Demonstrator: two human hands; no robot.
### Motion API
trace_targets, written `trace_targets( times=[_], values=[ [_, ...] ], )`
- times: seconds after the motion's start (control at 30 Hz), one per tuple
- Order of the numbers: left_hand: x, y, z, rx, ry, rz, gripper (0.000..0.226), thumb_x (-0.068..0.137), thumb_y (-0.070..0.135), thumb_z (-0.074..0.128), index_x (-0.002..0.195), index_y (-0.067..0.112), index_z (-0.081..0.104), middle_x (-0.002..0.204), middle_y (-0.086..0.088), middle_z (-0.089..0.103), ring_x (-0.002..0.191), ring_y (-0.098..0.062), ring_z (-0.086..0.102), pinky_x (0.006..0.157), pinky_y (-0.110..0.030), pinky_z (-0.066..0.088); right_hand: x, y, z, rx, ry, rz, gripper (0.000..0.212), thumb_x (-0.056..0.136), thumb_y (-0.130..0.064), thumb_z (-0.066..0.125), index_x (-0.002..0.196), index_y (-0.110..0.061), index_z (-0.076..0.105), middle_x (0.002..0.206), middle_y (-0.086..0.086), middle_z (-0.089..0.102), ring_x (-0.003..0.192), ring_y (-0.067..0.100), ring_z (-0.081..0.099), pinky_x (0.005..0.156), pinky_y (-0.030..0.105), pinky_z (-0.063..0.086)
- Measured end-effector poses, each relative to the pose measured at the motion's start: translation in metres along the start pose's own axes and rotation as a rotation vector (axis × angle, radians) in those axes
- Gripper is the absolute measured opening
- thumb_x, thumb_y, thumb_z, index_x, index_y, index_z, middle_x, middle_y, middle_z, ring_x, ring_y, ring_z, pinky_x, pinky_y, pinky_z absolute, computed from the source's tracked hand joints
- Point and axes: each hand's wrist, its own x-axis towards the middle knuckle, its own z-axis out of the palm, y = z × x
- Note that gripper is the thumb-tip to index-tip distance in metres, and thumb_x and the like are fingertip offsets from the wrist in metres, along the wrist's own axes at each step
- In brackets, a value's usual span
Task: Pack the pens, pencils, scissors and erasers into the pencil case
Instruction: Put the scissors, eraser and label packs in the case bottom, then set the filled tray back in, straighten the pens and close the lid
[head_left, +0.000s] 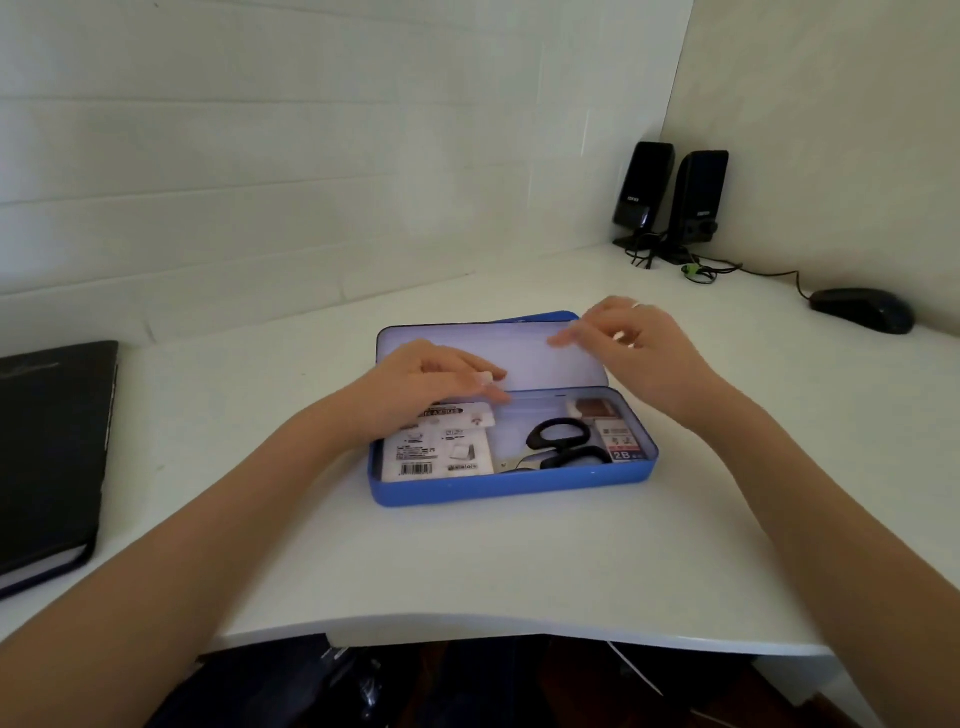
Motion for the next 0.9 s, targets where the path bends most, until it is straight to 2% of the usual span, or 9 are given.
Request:
trace_targets(
  times=[0.07, 0.1, 0.2, 0.27, 0.33, 0.4, 0.53, 0.67, 0.9],
  values=[
    [0.002, -0.002, 0.000, -0.030, 0.286, 0.084, 0.016, 0.083, 0.022, 0.061, 0.082, 0.031, 0.074, 0.098, 0.018, 0.071, 0.096, 0.001, 0.062, 0.086, -0.012, 0.042, 0.010, 0.024, -0.005, -0.179, 0.147, 0.033, 0.026, 0.093, -0.021, 0.051, 0.112, -0.025, 0.069, 0.105, 0.000, 0.059, 0.094, 0.011, 0.054, 0.080, 0.010, 0.040],
    [0.004, -0.003, -0.002, 0.017, 0.475, 0.120, 0.021, 0.084, 0.015, 0.061, 0.083, 0.032, 0.072, 0.096, 0.017, 0.071, 0.096, -0.003, 0.061, 0.085, -0.014, 0.040, 0.014, 0.037, -0.007, -0.276, 0.149, 0.075, 0.032, 0.094, -0.017, 0.049, 0.121, -0.024, 0.063, 0.118, 0.003, 0.057, 0.107, 0.017, 0.053, 0.091, 0.021, 0.042],
    [0.008, -0.014, -0.016, 0.273, 0.849, 0.056, 0.031, 0.083, 0.010, 0.060, 0.110, 0.025, 0.062, 0.116, 0.003, 0.061, 0.112, -0.017, 0.052, 0.092, -0.020, 0.037, 0.016, 0.062, -0.004, -0.452, -0.020, 0.152, 0.044, 0.094, -0.012, 0.044, 0.136, -0.023, 0.049, 0.146, 0.003, 0.043, 0.133, 0.025, 0.039, 0.108, 0.043, 0.035],
    [0.009, -0.022, -0.024, 0.232, 0.839, -0.152, 0.049, 0.084, 0.016, 0.063, 0.130, 0.014, 0.047, 0.129, -0.007, 0.051, 0.118, -0.022, 0.049, 0.095, -0.028, 0.036, 0.016, 0.065, 0.004, -0.485, -0.121, 0.125, 0.043, 0.094, -0.015, 0.043, 0.136, -0.025, 0.050, 0.148, 0.001, 0.043, 0.134, 0.026, 0.040, 0.104, 0.045, 0.038],
    [0.011, -0.030, -0.025, 0.075, 0.745, -0.313, 0.052, 0.084, 0.019, 0.063, 0.131, 0.010, 0.043, 0.127, -0.011, 0.052, 0.109, -0.024, 0.053, 0.088, -0.028, 0.039, 0.017, 0.062, 0.008, -0.496, -0.127, 0.119, 0.036, 0.094, -0.018, 0.042, 0.127, -0.022, 0.057, 0.136, 0.002, 0.055, 0.123, 0.028, 0.050, 0.094, 0.045, 0.043],
    [0.013, -0.037, -0.023, 0.061, 0.674, -0.291, 0.036, 0.082, 0.018, 0.060, 0.118, 0.012, 0.056, 0.111, -0.008, 0.061, 0.097, -0.024, 0.058, 0.079, -0.027, 0.040, 0.017, 0.059, 0.008, -0.475, -0.048, 0.123, 0.027, 0.090, -0.019, 0.046, 0.111, -0.018, 0.063, 0.117, 0.003, 0.065, 0.109, 0.028, 0.056, 0.086, 0.042, 0.046],
    [0.017, -0.038, -0.023, 0.027, 0.742, -0.188, 0.023, 0.086, 0.006, 0.047, 0.097, 0.017, 0.064, 0.099, -0.003, 0.064, 0.094, -0.021, 0.057, 0.080, -0.026, 0.040, 0.016, 0.059, 0.005, -0.420, 0.071, 0.117, 0.005, 0.083, -0.017, 0.055, 0.082, -0.018, 0.060, 0.089, -0.003, 0.060, 0.090, 0.022, 0.053, 0.070, 0.032, 0.038],
    [0.016, -0.036, -0.028, 0.042, 0.858, -0.216, 0.031, 0.088, 0.004, 0.041, 0.102, 0.010, 0.069, 0.101, -0.002, 0.065, 0.095, -0.013, 0.054, 0.080, -0.020, 0.035, 0.016, 0.062, 0.004, -0.402, 0.038, 0.074, 0.008, 0.084, -0.025, 0.063, 0.078, -0.024, 0.057, 0.084, -0.007, 0.055, 0.072, 0.010, 0.046, 0.066, 0.028, 0.035],
    [0.008, -0.043, -0.052, -0.030, 0.955, -0.291, 0.034, 0.088, 0.000, 0.042, 0.108, 0.008, 0.069, 0.106, -0.005, 0.065, 0.094, -0.012, 0.052, 0.078, -0.019, 0.036, 0.019, 0.063, 0.004, -0.373, 0.054, 0.077, 0.004, 0.084, -0.011, 0.063, 0.081, -0.013, 0.061, 0.090, 0.006, 0.062, 0.079, 0.017, 0.049, 0.070, 0.027, 0.035]
  ],
)
